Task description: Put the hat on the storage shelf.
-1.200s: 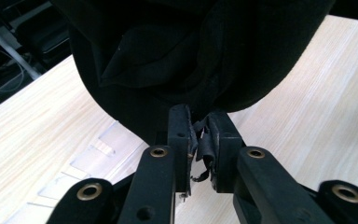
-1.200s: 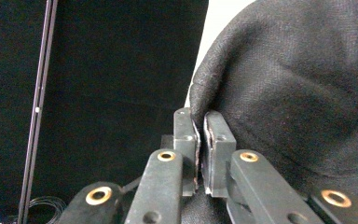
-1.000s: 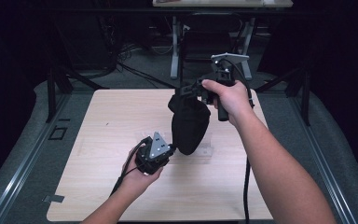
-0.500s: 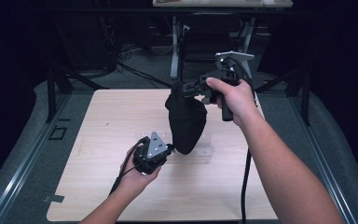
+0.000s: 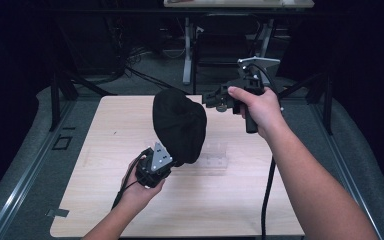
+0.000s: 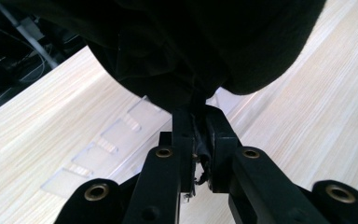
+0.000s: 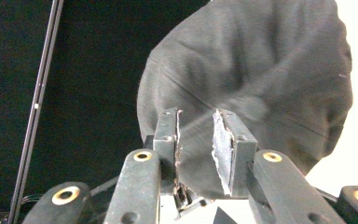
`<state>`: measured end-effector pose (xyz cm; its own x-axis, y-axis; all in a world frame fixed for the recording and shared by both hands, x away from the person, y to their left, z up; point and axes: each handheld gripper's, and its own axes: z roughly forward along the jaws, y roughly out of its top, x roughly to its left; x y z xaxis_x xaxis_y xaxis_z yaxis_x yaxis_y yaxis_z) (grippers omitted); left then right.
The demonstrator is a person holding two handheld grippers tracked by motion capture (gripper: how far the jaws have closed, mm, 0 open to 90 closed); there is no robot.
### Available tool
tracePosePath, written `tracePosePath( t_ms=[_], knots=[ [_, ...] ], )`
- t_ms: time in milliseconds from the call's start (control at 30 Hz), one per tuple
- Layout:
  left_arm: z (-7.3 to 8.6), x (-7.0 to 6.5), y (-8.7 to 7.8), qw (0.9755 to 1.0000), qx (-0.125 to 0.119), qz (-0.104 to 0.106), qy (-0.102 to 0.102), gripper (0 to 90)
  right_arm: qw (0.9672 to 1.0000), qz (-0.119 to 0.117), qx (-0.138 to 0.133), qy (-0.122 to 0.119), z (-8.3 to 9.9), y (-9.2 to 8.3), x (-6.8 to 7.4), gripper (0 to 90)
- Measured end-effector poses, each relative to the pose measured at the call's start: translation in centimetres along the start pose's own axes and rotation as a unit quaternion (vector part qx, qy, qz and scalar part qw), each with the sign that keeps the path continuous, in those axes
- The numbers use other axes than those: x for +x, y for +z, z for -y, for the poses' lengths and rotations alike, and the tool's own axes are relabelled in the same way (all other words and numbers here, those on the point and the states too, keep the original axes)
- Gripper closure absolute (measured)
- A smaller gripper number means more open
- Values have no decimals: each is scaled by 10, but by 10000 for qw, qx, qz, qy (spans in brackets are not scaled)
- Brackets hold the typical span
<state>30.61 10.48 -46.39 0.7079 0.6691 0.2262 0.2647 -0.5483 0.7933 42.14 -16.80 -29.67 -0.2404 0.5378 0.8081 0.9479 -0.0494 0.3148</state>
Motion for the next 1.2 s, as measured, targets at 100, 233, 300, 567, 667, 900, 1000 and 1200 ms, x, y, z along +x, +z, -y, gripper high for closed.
tracePosePath(
  t_ms=[100,233,300,567,667,900,1000,1200],
  knots=[
    [6,2,1,10000,65,13,-53,845,10000,33,-12,1,1,-2,-3,708],
    [17,3,6,9997,214,-10,-140,841,10000,36,-42,14,1,-4,-5,707],
    [24,4,9,9993,300,0,-209,837,10000,39,-64,15,2,-5,-6,705],
    [42,9,7,9988,287,-6,-409,812,9998,190,-86,-18,4,-9,-10,699],
    [43,7,7,9989,278,-53,-371,785,9996,284,-67,-62,5,-11,-10,695],
    [52,13,-1,9977,121,-17,-670,629,9983,527,-108,-235,9,-14,-12,672],
    [55,14,-5,9974,83,0,-717,590,9976,627,-122,-273,11,-15,-15,655],
    [71,21,-12,9958,86,2,-909,520,9948,961,-119,-322,15,-18,-22,634]
  ],
)
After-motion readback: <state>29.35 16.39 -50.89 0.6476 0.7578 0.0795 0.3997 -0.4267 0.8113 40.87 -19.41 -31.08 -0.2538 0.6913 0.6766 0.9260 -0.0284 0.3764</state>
